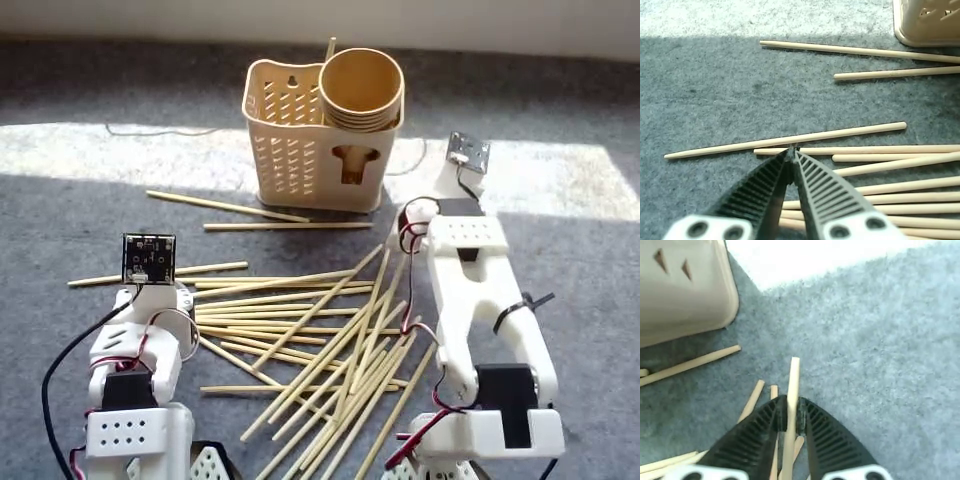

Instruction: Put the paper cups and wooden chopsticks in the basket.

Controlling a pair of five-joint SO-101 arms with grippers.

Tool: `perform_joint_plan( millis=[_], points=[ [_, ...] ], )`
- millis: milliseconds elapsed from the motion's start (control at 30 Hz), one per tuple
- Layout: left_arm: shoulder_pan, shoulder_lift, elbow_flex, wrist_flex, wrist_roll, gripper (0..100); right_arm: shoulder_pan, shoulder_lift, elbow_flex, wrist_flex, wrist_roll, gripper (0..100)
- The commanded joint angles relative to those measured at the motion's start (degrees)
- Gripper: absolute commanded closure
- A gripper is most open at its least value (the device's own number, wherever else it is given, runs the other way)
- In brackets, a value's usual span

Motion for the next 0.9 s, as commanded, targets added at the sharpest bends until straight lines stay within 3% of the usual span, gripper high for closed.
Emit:
perform_joint_plan(
  millis=[0, 333, 667, 867],
  points=[
    [-0.40, -0.48, -0.40, -1.05, -0.70, 99, 0.66, -5.58, -1.01, 2.42, 0.62, 99.4],
    [-0.40, -0.48, -0.40, -1.05, -0.70, 99, -0.66, -20.44, -1.10, 4.00, 0.62, 99.4],
    [-0.57, -0.48, -0.40, -1.14, -0.70, 99, -10.59, -32.57, -1.63, 3.47, 0.70, 99.4],
    [-0.57, -0.48, -0.40, -1.14, -0.70, 99, -14.37, -35.65, -1.63, -3.03, 7.12, 99.4]
  ],
)
